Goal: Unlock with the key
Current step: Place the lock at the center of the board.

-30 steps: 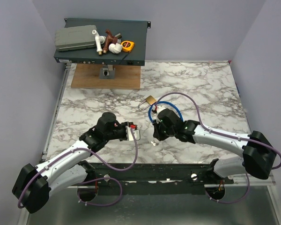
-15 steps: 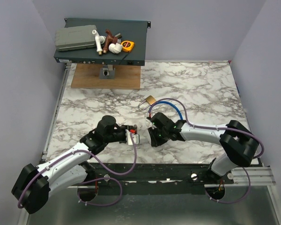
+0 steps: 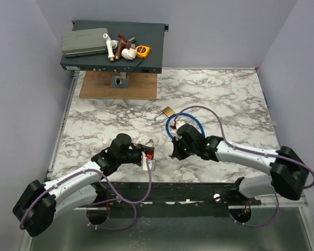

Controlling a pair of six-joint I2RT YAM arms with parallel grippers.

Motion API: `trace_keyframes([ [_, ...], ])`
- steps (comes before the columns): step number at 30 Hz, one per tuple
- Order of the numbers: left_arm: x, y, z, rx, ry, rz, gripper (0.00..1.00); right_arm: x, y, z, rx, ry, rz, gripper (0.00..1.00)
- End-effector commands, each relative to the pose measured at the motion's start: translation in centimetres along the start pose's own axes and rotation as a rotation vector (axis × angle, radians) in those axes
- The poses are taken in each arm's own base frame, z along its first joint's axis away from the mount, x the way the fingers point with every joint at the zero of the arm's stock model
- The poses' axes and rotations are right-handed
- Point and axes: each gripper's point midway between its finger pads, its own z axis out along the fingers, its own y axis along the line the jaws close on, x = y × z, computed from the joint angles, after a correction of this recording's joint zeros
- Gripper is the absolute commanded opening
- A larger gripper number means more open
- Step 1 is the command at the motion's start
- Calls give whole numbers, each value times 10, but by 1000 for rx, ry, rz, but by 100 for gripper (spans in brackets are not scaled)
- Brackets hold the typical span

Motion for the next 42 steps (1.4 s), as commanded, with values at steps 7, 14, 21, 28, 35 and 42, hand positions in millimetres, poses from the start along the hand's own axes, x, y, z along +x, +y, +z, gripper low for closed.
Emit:
trace_keyframes([
  [7,-41,5,18,39,-159,116,99,-48,13,-53,-74,-266,-38,1],
  [14,-88,53,9,-65,-238,12,91,-67,21,-77,-108,-344,-70,1],
  [21,-114,53,5,15,-299,6,40,-77,37,-90,-182,-363,-135,1],
  [28,-106,35,2,134,-252,142,33,-96,47,-100,-207,-408,-156,1],
  [35,-106,45,3,89,-246,187,27,-104,57,-101,-238,-408,-175,1],
  [42,-112,56,2,47,-261,209,3,-106,59,-102,-246,-408,-173,1],
])
